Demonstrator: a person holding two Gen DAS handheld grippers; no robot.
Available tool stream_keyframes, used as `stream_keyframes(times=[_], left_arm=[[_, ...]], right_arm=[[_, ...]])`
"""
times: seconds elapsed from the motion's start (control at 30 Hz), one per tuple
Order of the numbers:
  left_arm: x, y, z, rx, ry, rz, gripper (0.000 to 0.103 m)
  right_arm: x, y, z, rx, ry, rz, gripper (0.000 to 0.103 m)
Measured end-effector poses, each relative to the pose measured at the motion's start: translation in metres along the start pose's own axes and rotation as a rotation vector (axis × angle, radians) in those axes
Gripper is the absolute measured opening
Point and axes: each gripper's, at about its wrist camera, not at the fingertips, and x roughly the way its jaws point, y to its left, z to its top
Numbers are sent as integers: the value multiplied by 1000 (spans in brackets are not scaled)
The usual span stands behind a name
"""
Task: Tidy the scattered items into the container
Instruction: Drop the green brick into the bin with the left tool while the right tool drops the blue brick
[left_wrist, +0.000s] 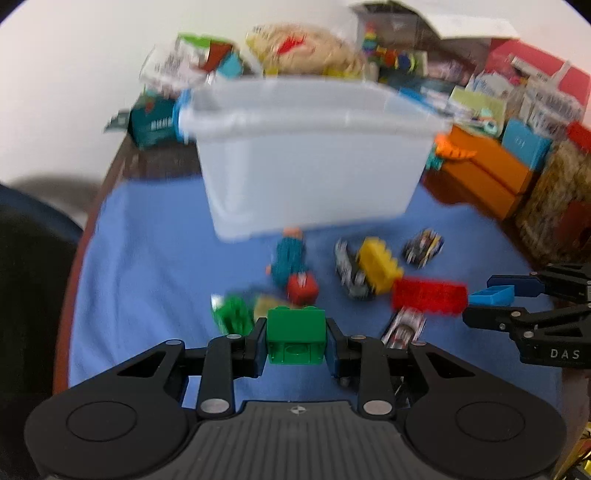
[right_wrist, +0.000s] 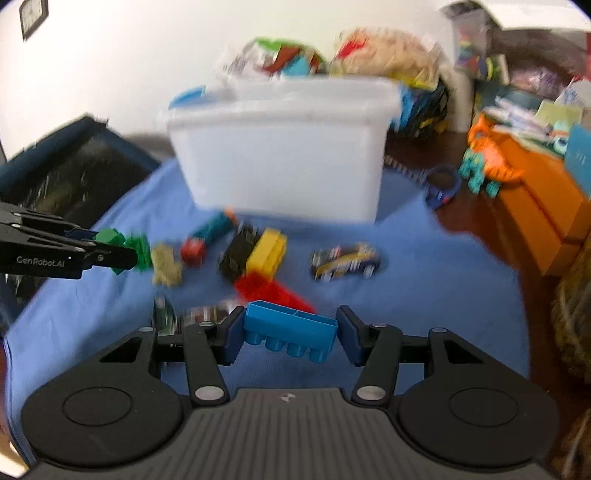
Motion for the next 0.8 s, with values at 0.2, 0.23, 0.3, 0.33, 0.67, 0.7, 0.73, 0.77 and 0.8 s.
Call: stream_keyframes(times=[0.2,0.23,0.3,0.33,0.67,0.7,0.73,0.77,0.8], left_arm=[[-13,-6,57,43,-100,4,34],[-12,-6,67,50,-113,4,34],[-11,-5,90,62,-142,4,34],[-9,-5,100,68,-153,5,34],[47,2,171,124,-167,5,35],[57,3,174,134,-149,8,35],[65,4,175,137,-133,9,35],[75,5,176,142,-119,10,35],[82,6,177,149,-106,17,35]], right_arm=[[-13,-9,49,9,-127,-15,56],[-14,-11,62,11,-157,-19,56],[-13,-14,82,8,-201,-21,56],[-11,-14,95,4,-224,-27,56],[40,-8,170,-4,-295,-39,57],[49,-8,173,-4,-276,-32,57],[58,-7,174,-4,-261,-31,57],[65,-6,176,-6,-247,-37,57],[73,-5,177,-8,-234,-43,57]])
